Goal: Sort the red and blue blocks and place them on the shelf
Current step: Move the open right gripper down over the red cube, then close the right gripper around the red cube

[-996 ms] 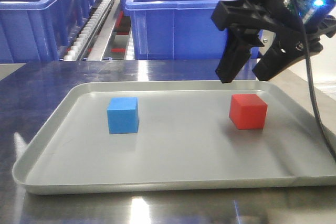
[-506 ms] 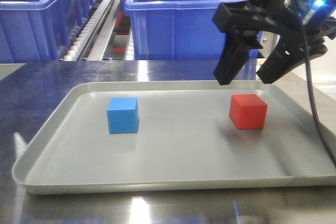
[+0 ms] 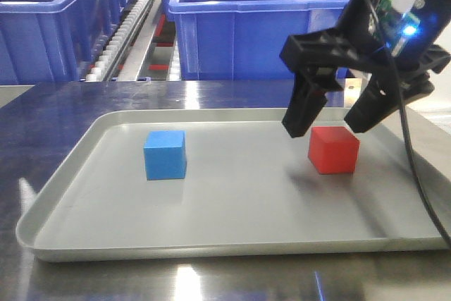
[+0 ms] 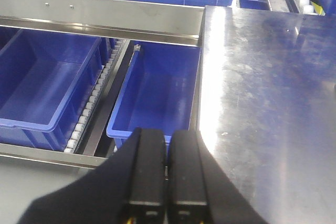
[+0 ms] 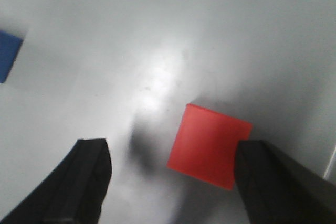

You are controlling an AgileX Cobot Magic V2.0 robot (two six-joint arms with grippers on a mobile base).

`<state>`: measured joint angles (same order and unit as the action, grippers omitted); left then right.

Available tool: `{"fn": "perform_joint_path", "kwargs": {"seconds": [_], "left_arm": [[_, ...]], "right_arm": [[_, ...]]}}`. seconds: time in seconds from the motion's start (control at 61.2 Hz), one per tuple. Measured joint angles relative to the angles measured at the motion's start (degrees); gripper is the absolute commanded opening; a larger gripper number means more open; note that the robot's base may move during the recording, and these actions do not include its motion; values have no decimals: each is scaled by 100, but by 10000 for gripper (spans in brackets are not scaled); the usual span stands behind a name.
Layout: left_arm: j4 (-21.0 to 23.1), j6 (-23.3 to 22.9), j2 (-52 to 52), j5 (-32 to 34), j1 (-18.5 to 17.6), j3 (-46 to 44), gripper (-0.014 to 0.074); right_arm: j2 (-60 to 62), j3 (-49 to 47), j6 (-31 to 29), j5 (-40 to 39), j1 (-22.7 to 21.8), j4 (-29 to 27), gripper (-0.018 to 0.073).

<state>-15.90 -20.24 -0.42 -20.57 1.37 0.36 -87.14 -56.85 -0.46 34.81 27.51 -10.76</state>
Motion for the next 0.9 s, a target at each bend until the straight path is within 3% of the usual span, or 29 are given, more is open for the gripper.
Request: {"fn": "perform_joint_path", "kwargs": {"seconds": [0.898], "left_arm": [[0, 0, 0, 0, 0, 0, 122]], "right_arm": [[-40, -3, 0, -177, -148, 252, 594]]}}
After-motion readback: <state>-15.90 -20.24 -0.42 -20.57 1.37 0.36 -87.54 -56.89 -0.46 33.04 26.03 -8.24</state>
